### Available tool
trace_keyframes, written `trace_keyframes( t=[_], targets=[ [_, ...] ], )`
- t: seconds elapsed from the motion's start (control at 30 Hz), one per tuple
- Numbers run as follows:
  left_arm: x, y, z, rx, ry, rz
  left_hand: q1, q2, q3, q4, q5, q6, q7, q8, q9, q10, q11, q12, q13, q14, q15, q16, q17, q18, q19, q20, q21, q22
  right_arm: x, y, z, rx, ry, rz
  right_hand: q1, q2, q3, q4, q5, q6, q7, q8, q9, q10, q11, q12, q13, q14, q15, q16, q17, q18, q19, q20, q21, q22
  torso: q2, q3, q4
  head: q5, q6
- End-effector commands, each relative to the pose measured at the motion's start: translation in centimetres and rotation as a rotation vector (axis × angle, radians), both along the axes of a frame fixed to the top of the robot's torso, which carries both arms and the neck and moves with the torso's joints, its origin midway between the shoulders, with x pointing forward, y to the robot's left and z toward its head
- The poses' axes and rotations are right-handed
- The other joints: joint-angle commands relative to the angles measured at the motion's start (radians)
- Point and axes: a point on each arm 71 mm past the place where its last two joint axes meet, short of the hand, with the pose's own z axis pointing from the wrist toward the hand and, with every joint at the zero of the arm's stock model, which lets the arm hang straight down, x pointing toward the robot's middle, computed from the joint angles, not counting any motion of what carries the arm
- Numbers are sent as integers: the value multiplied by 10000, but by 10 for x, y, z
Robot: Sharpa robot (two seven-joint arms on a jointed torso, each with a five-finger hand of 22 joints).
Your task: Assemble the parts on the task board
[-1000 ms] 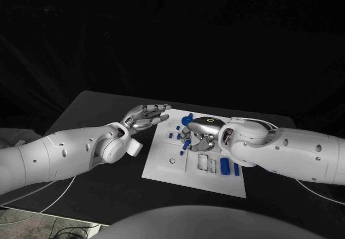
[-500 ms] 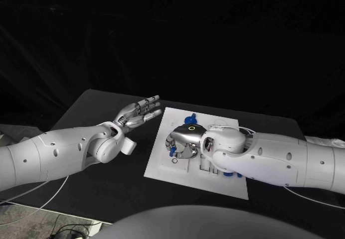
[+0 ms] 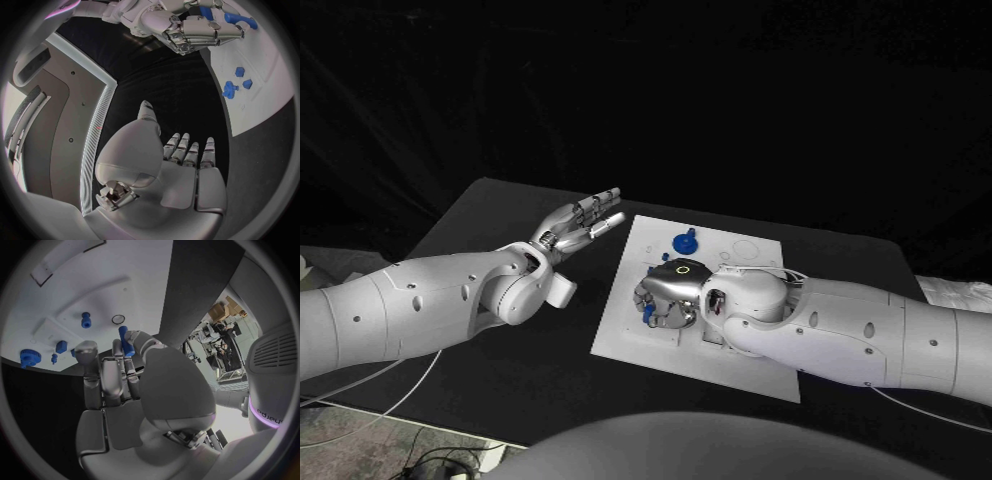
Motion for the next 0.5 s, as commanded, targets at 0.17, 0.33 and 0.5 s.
trace_keyframes(
  t=[0.17, 0.33, 0.5],
  targets=[
    [0, -5, 0, -177, 30, -261, 207, 20, 238, -11, 452, 462, 79, 34, 47, -85, -4, -81, -15, -10, -63, -44, -15, 168, -76, -22, -69, -132, -2, -4, -1, -346, -467, 162, -24, -104, 57, 1, 38, -47, -21, -70, -15, 57, 8, -71, -8, 58, 4, 47, -4, -92, 81, 9, 30, 937, -8, 2, 0, 7, -1],
    [0, -8, 0, -197, 104, -371, 382, 37, 303, -9, 700, 625, -93, 40, 54, -126, -96, -111, -20, -21, -12, -60, -20, 168, -95, 29, -72, -198, -4, -6, -1, -354, -459, 156, -26, -106, 59, -1, 38, -46, -22, -73, -16, 56, 9, -74, -8, 64, 2, 52, 6, -93, 85, 8, 38, 939, -11, 2, 1, 35, -1],
    [0, -10, -1, -220, 168, -459, 590, 48, 351, -11, 1019, 649, -208, 33, 51, -158, -160, -118, -22, -15, 104, -61, -18, 153, -93, 277, -65, -222, -5, -9, -2, -391, -423, 126, -28, -106, 61, -1, 35, -43, -22, -76, -18, 58, 8, -77, -9, 65, 1, 53, 7, -93, 85, 8, 40, 939, -5, 1, 5, 42, -1]
  ],
)
